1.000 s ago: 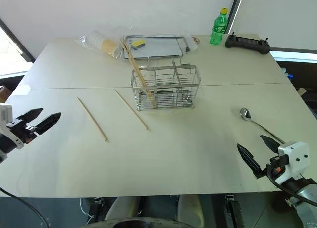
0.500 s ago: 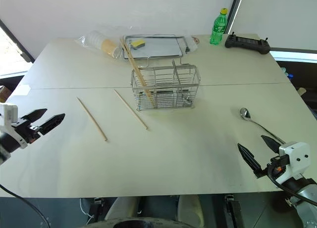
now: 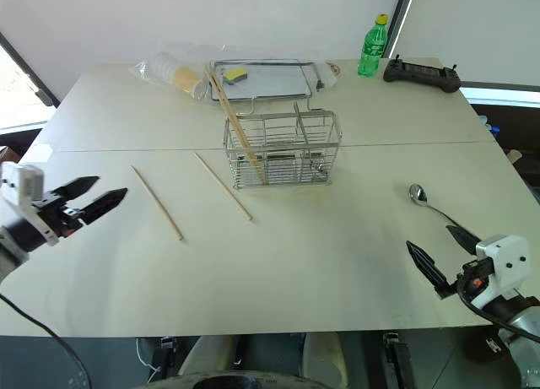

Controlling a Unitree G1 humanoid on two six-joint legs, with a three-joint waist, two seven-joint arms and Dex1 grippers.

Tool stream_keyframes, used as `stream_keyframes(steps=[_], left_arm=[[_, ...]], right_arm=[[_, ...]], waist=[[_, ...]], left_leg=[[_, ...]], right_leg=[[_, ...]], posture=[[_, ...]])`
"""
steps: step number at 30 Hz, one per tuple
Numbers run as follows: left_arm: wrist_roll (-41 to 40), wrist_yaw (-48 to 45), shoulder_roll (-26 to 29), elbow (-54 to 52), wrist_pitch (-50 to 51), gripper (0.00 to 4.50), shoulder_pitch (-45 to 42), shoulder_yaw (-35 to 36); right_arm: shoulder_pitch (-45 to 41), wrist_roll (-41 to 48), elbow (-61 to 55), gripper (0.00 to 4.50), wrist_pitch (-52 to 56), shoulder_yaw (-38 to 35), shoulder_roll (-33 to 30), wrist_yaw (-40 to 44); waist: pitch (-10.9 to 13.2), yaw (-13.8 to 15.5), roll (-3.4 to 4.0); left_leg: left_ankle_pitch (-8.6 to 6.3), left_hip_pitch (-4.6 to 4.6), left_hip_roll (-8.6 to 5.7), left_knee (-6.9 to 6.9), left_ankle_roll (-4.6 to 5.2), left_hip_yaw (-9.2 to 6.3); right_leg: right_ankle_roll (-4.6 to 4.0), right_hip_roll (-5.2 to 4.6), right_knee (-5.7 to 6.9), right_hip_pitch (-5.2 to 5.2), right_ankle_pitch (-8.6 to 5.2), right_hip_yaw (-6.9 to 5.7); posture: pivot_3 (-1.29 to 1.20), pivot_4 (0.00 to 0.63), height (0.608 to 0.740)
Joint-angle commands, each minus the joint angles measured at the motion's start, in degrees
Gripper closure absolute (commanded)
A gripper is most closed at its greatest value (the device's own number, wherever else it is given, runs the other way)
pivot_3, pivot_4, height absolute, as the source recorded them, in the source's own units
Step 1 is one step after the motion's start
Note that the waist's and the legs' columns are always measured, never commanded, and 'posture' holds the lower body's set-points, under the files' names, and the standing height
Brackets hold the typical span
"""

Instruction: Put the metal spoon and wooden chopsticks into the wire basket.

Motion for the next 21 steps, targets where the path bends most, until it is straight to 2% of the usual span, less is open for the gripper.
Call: stream_keyframes(steps=[1, 6, 11, 21], left_arm=[[-6.1, -1.6, 2.5, -8.1, 5.2, 0.08, -3.3, -3.1], [-9.9, -2.3, 3.5, -12.9, 9.1, 0.08, -8.8, -9.3], [-10.8, -1.9, 1.9, -13.5, 8.8, 0.08, -14.9, -13.5], [-15.2, 0.3, 1.5, -16.5, 10.1, 0.08, -16.5, -12.7]], right_arm=[[-2.1, -1.1, 2.5, 0.0, -1.0, -2.8, -3.5, 1.2], [-9.1, -3.3, 10.3, 0.0, -2.0, -1.2, -10.5, 4.8], [-18.2, -6.2, 22.8, 0.0, -4.5, 3.2, -19.0, 13.2], [-27.6, -8.5, 37.8, 0.0, -4.7, 9.6, -22.3, 21.5]], waist=[[0.0, 0.0, -0.01], [0.0, -0.2, 0.05], [0.1, -0.2, 0.06], [0.1, -0.1, 0.02]], left_leg=[[0.0, 0.0, -0.01, 0.0, 0.01, 0.01], [0.02, 0.08, -0.02, 0.05, 0.03, 0.13], [0.04, 0.13, -0.01, 0.1, 0.07, 0.2], [0.04, 0.08, -0.01, 0.12, 0.07, 0.19]], right_leg=[[-0.02, 0.0, 0.0, 0.0, 0.02, 0.0], [-0.13, 0.01, 0.03, 0.06, 0.09, 0.0], [-0.25, 0.1, 0.09, 0.09, 0.18, -0.01], [-0.26, 0.12, 0.07, 0.1, 0.2, -0.02]], posture=[[0.0, 0.15, 0.709], [0.0, 0.15, 0.709], [0.0, 0.15, 0.709], [0.0, 0.15, 0.709]])
